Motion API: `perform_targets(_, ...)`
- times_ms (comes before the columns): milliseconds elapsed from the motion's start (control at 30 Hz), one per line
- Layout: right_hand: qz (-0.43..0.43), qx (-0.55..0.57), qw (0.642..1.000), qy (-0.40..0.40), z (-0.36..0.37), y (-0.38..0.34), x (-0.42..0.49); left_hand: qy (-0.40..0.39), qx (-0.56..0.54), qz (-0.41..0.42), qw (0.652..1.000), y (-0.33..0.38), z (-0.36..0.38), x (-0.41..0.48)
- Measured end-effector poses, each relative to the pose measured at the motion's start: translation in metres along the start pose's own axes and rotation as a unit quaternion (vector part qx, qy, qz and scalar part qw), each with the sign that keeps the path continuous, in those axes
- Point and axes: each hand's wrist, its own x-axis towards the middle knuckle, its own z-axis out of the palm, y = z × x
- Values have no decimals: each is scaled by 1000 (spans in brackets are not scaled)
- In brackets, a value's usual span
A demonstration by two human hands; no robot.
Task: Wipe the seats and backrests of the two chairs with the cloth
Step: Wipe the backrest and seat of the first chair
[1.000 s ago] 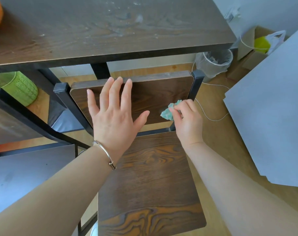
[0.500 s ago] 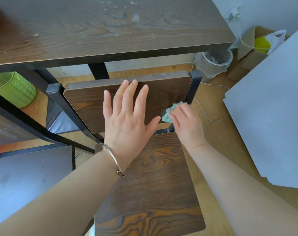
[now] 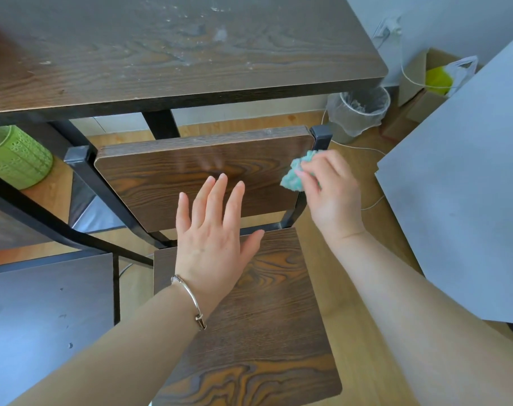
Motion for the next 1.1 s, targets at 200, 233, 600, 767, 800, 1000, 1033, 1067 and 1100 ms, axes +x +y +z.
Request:
perform_targets(200, -56, -32, 997, 45, -24, 1, 31, -9, -9, -5, 1000, 6, 6, 1)
perform_targets(233, -58, -33, 997, 50, -24, 2, 31, -12, -8, -3, 1000, 7, 8, 0)
perform_targets(600, -28, -14, 999, -17, 42, 50, -58, -56, -9, 7, 998, -1, 50, -16)
perform_targets(767, 60, 19, 997, -32, 78, 61, -99, -69, -5, -4, 998, -11, 72, -27)
perform_targets(800, 83, 25, 996, -34, 84, 62, -105, -72, -4, -4, 997, -12, 75, -29)
perform_targets(1000, 190, 24, 980, -54, 118, 64, -140, -87, -3, -6, 996, -24, 87, -36)
perform_targets(1033, 200, 15, 978, -62, 122, 64, -143, -91, -2, -5, 996, -26, 88, -37)
perform_targets(1067, 207, 4, 976, -70, 125, 65, -145, -93, 0, -5, 996, -29, 90, -39)
perform_targets(1100, 215, -6, 973, -80, 128, 64, -145, -95, 3, -4, 995, -32, 91, -40)
